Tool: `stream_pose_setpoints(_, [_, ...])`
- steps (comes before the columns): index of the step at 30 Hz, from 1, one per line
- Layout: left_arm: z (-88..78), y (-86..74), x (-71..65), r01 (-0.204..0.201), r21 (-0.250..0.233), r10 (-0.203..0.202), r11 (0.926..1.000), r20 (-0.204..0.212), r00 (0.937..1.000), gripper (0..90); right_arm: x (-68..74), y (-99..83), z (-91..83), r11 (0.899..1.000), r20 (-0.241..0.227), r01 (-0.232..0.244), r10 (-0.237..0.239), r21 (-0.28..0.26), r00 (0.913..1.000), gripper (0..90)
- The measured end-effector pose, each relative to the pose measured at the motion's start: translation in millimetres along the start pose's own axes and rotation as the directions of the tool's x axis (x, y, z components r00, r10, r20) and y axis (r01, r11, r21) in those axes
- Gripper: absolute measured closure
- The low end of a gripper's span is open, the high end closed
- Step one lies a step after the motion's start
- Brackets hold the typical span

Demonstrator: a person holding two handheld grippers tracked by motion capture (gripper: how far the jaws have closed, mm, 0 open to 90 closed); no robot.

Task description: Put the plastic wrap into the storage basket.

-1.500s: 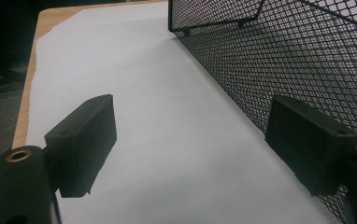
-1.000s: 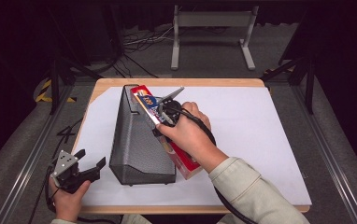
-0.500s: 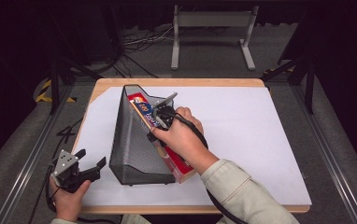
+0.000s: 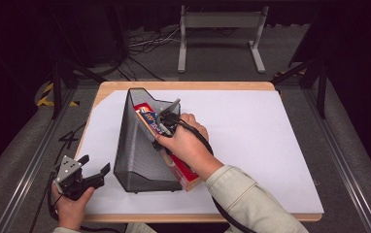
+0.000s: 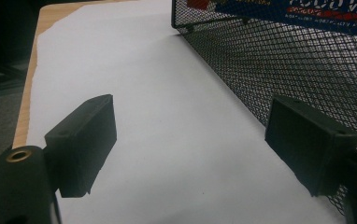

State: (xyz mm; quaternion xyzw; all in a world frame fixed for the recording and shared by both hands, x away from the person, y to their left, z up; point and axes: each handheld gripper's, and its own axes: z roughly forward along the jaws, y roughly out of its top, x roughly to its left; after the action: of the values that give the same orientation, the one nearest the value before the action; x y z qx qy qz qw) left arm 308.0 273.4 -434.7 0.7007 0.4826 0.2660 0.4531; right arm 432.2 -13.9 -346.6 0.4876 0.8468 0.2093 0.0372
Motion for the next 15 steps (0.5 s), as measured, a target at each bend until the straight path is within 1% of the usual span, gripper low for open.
stream_pose_setpoints(3, [0.2, -0.1, -0.1, 0.0, 0.0, 0.0, 1.0, -0.001, 1.0, 17.3, 0.3, 0.5, 3.7, 1.0, 0.003, 0.002, -0.002, 0.009, 1.0, 39.1])
stream_pose_setpoints(5, [0.2, -0.2, -0.2, -0.002, 0.0, 0.002, 1.0, -0.002, 1.0, 17.3, 0.4, 1.0, 6.2, 1.0, 0.006, -0.005, 0.005, 0.022, 1.0, 38.7])
stream_pose_setpoints(7, [0.2, -0.3, -0.3, -0.003, 0.001, 0.003, 1.0, -0.001, 1.0, 17.3, 0.1, 1.2, 6.5, 1.0, 0.007, -0.005, 0.004, 0.022, 1.0, 38.6])
stream_pose_setpoints(8, [0.3, -0.3, -0.2, -0.002, 0.001, 0.002, 1.0, 0.0, 1.0, 17.3, -1.0, 2.3, 7.2, 1.0, -0.004, -0.005, 0.005, 0.018, 1.0, 38.6])
stream_pose_setpoints(9, [0.3, -0.3, 0.2, -0.004, 0.002, 0.004, 1.0, 0.0, 1.0, 17.3, -1.0, 2.3, 7.2, 1.0, -0.004, -0.005, 0.005, 0.018, 1.0, 38.6])
stream_pose_setpoints(15, [0.5, -0.3, 0.1, -0.002, 0.002, 0.002, 1.0, 0.0, 1.0, 17.3, 1.5, 2.9, 4.5, 1.0, 0.013, 0.016, -0.016, 0.0, 0.9998, 37.9])
